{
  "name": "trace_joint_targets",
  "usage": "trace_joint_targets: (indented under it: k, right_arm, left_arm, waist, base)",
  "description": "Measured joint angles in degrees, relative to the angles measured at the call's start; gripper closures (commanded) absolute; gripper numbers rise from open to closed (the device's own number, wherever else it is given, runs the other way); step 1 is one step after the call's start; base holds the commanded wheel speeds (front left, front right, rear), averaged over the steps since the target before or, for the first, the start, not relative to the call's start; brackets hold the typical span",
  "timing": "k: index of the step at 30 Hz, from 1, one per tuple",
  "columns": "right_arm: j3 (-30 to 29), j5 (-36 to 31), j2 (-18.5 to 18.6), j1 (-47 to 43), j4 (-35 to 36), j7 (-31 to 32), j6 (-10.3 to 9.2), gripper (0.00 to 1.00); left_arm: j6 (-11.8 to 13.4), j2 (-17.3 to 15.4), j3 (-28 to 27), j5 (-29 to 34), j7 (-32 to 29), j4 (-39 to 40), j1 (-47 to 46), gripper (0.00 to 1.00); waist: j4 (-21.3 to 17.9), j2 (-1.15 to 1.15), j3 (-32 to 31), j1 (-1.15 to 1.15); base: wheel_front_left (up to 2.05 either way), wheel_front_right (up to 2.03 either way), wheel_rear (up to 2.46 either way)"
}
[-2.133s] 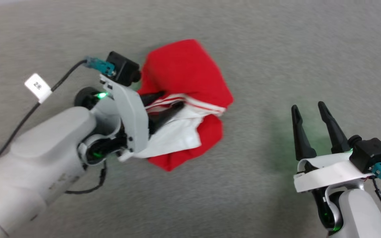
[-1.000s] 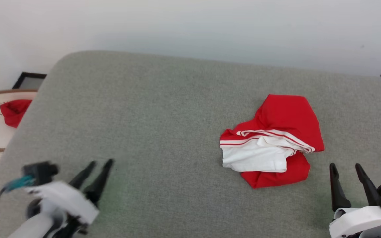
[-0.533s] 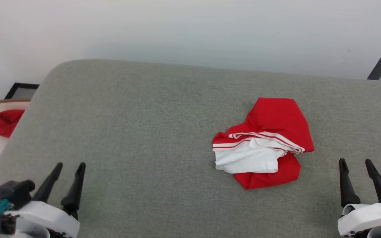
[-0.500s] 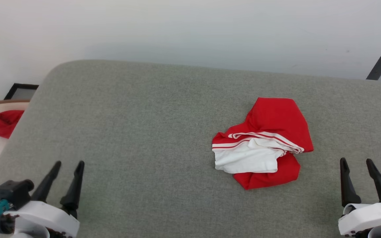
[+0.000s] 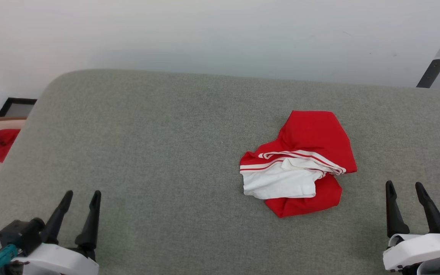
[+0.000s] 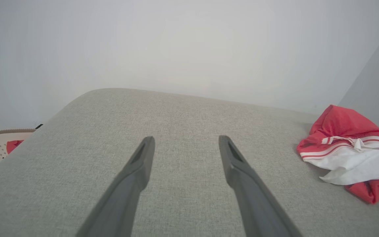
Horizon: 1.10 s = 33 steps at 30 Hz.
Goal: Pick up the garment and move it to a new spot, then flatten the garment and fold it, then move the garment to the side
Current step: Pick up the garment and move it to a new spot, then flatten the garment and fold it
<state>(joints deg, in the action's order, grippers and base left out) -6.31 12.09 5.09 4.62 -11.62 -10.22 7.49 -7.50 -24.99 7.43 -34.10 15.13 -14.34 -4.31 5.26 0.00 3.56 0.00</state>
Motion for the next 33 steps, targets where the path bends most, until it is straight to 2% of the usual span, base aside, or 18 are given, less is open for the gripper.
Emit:
trace_joint_targets:
  k: [26, 29, 33]
  right_arm:
    - [1.8, -1.4, -0.5, 1.8, -0.4, 0.1, 0.00, 0.00]
    - [2.0, -1.6, -0.6, 1.9, -0.2, 0.2, 0.00, 0.00]
    - [2.8, -2.1, -1.1, 3.3, 0.3, 0.1, 0.00, 0.00]
  left_arm:
    - [0.0, 1.2, 0.7, 1.0, 0.0, 1.3, 0.6, 0.00]
    - [0.0, 0.1, 2.7, 0.4, 0.0, 1.9, -0.7, 0.00]
    - [0.0, -6.8, 11.9, -3.4, -1.9, 3.0, -10.5, 0.00]
  waist:
    - [0.5, 0.00, 1.9, 0.00]
    - [0.5, 0.00, 2.4, 0.00]
    - [0.6, 0.00, 4.0, 0.00]
  base:
    - [0.00, 0.00, 0.00]
    - [0.00, 0.00, 0.00]
    - [0.00, 0.00, 0.00]
